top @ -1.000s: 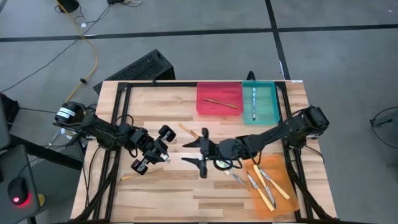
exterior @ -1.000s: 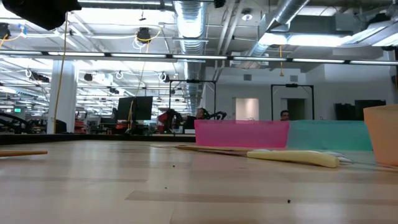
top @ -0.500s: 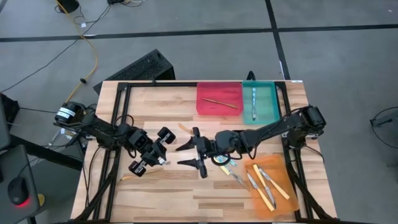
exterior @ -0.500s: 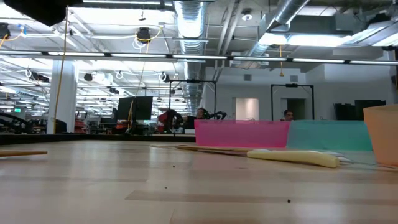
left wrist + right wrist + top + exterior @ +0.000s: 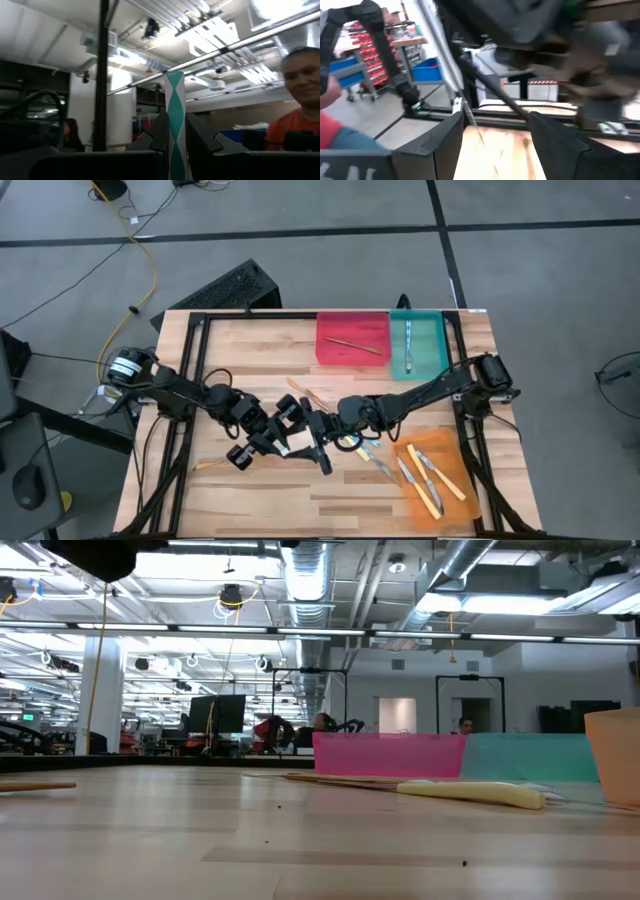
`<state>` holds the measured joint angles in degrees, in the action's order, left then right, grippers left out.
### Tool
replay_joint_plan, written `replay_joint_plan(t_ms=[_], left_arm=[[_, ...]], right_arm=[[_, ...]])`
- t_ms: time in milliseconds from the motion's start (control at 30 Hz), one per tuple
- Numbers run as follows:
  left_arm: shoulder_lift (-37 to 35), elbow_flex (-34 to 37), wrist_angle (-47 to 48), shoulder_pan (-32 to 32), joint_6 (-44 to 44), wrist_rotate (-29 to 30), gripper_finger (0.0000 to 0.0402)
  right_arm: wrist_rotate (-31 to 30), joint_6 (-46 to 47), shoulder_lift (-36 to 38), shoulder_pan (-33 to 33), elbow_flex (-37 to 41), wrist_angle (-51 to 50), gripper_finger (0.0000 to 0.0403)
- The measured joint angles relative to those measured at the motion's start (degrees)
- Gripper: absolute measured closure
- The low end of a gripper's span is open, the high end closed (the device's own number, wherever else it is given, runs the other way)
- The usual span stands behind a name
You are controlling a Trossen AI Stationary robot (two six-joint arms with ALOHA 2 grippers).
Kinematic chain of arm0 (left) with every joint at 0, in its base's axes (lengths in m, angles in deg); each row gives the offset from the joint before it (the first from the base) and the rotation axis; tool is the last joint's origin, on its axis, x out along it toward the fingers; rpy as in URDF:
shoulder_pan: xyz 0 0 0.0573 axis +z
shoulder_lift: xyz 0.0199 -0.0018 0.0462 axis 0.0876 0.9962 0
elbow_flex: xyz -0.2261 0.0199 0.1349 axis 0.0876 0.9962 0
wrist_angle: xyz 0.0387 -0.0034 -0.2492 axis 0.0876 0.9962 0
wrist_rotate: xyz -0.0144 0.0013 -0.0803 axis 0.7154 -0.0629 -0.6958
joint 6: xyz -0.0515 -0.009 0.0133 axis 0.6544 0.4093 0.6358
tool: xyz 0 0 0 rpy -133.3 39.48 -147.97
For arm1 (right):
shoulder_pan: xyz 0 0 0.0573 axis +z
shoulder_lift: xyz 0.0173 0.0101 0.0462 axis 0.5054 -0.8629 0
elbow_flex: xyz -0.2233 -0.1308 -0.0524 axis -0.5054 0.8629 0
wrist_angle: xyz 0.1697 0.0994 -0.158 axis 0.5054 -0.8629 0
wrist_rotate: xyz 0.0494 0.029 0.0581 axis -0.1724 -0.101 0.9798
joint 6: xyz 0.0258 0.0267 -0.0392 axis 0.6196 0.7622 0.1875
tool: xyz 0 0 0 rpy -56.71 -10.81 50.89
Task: Sort silverware by color (type)
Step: Put the blue knife into blue bin
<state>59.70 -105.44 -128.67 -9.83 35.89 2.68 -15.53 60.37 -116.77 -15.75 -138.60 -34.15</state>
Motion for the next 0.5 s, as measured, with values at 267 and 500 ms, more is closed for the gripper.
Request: replay_joint_plan(t_ms=[267, 500], left_arm=[[0.7, -1.8, 0.1, -0.1, 0.9, -1.6, 0.0380], [0.7, -1.8, -0.1, -0.2, 3.1, -1.2, 0.0380]], right_arm=[[0.0, 0.0, 0.0, 1.0, 0.0, -2.0, 0.0217], [1.0, -1.2, 0.0, 0.3, 0.0, -2.9, 0.0377]])
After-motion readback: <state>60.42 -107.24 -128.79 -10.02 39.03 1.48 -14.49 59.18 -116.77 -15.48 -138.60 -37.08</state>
